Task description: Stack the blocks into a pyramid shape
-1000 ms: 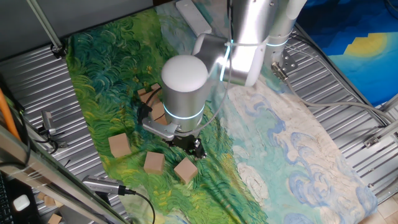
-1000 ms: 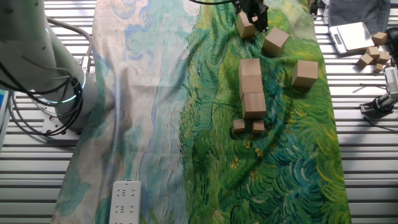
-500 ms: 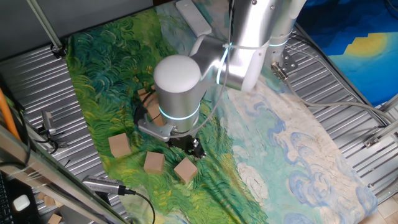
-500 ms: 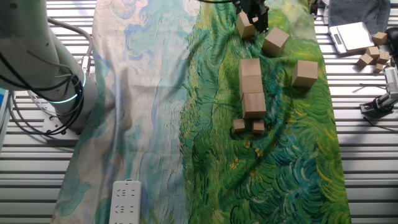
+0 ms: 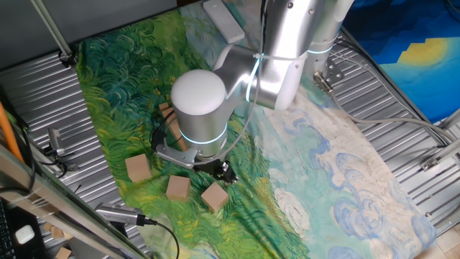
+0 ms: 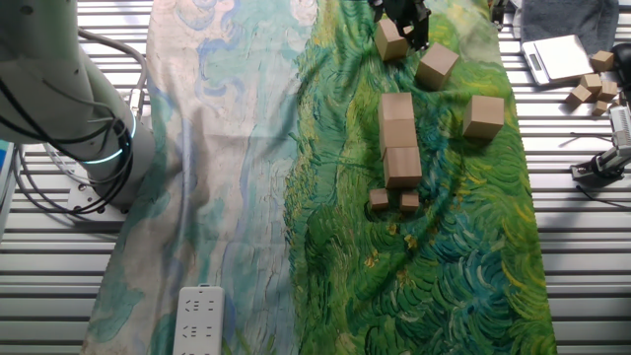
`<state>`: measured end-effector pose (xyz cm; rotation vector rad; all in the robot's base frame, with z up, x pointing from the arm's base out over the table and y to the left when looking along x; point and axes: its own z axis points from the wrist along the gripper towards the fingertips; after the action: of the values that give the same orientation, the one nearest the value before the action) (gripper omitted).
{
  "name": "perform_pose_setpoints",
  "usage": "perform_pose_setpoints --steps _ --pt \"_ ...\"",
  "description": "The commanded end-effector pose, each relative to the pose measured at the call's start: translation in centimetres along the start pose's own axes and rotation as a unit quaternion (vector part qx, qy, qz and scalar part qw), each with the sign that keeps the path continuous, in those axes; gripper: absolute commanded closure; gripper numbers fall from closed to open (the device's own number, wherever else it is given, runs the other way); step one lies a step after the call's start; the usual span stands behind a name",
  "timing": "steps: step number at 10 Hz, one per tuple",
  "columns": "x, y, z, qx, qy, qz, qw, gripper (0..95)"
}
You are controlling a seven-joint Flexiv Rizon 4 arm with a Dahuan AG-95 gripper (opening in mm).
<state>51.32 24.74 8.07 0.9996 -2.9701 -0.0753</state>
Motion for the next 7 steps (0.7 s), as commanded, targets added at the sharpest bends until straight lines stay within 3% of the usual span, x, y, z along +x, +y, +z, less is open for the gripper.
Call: perform_pose_setpoints --steps 1,7 --pt "0.1 0.1 0.0 -0.003 0.0 0.019 0.9998 0.0" --pt "-1.8 2.7 0.2 -0.016 -0.01 0.089 0.9959 0.0"
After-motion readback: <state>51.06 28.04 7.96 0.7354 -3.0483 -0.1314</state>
